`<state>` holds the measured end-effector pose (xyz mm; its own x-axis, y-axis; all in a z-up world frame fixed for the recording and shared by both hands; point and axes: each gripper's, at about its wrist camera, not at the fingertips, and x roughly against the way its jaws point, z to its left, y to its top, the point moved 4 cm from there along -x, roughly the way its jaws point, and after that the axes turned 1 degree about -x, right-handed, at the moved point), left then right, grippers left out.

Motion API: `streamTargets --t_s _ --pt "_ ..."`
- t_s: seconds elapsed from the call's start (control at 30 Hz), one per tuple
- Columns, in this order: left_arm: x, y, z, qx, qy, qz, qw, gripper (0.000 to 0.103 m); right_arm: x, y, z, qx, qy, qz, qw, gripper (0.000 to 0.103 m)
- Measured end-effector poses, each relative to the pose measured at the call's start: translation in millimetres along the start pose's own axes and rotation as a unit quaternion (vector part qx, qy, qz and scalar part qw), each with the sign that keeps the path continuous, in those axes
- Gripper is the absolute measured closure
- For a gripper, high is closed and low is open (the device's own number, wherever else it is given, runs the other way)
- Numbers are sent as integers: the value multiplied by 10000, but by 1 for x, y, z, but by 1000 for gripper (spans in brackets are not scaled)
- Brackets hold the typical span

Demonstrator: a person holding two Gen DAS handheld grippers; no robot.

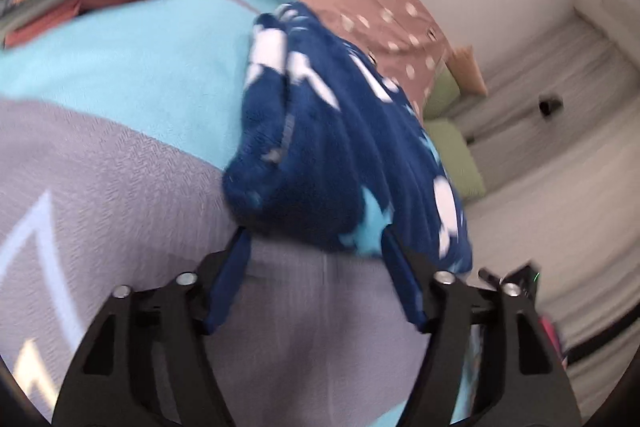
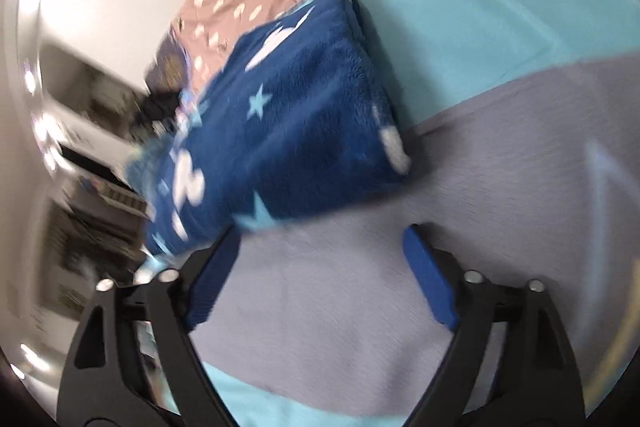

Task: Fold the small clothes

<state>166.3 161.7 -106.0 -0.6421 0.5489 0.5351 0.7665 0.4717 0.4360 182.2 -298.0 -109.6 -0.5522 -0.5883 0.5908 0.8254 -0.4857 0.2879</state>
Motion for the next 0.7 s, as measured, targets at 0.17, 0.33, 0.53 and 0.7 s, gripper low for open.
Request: streamTargets --t_s 0.17,0.33,0.53,0.7 --pt "-14 25 3 512 -272 -298 9979 39 -16 27 -4 -736 112 -230 9970 10" --pt "-21 30 11 993 -1004 -390 9892 79 -21 34 -7 -730 -441 -313 9959 84" --pt "18 26 -27 223 -1039 -532 9929 82 28 33 23 -312 99 -478 9983 89" --pt "76 -13 -51 -321 -1087 -442 9926 82 83 -22 35 400 5 -371 9985 88"
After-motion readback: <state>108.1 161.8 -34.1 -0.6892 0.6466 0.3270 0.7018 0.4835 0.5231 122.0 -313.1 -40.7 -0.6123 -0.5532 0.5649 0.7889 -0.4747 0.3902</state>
